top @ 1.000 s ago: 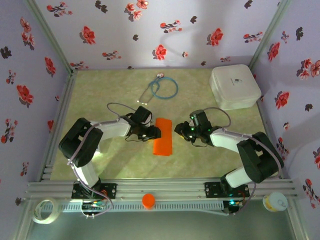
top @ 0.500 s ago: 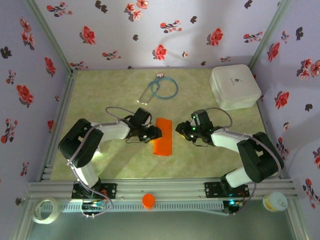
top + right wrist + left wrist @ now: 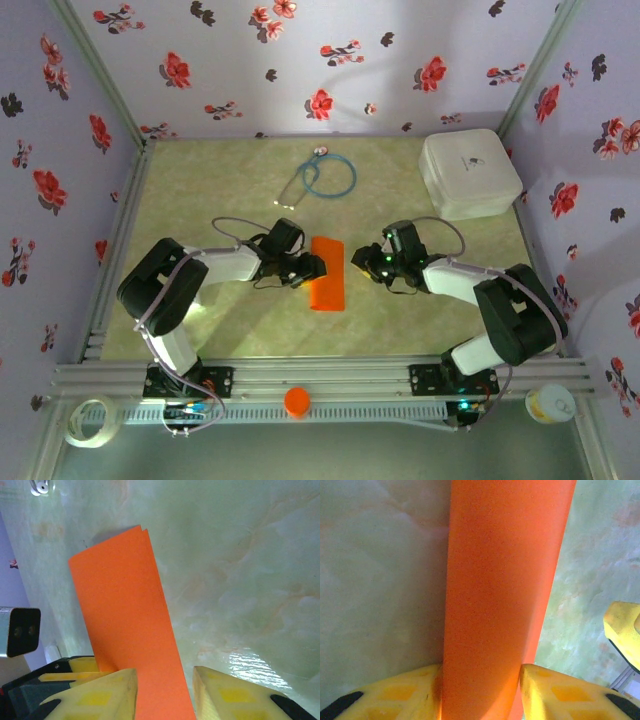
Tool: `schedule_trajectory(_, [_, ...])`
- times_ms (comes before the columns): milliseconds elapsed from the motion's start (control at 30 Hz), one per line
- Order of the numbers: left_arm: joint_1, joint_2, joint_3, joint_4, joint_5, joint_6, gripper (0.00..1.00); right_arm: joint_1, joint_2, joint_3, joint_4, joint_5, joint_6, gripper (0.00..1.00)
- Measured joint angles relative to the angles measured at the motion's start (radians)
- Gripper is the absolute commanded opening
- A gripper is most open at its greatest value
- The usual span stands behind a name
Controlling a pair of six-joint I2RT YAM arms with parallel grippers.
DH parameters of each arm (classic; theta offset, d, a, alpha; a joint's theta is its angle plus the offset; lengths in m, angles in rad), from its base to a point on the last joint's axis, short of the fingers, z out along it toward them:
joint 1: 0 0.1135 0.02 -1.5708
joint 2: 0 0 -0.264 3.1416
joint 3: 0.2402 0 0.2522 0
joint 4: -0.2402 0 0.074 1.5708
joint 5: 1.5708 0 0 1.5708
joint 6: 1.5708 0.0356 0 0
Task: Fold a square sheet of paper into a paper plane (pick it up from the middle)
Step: Fold the square sheet of paper at the center of the table.
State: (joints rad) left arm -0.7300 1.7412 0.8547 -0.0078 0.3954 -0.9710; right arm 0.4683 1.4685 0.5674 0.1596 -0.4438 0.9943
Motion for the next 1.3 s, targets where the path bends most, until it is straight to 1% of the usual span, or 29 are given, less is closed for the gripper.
schedule_trajectory(300, [-0.007,-0.001,0.044,-0.092,-0.054,0.059,0.52,0.0,0.0,0.0,0.0,-0.002,0.001,0.36])
schedule_trajectory(767, [-0.008,0.013,0.105,-0.219,-0.082,0.195,0.52,0.006,0.017,0.002,-0.001,-0.002,0.001,0.35])
schedule_trajectory(1067, [-0.007,0.045,0.152,-0.28,-0.08,0.219,0.52,0.017,0.035,0.016,-0.006,-0.001,0.001,0.35])
schedule_trajectory(1300, [-0.007,0.067,0.19,-0.328,-0.081,0.22,0.55,0.017,0.035,0.019,-0.034,0.021,0.0,0.35])
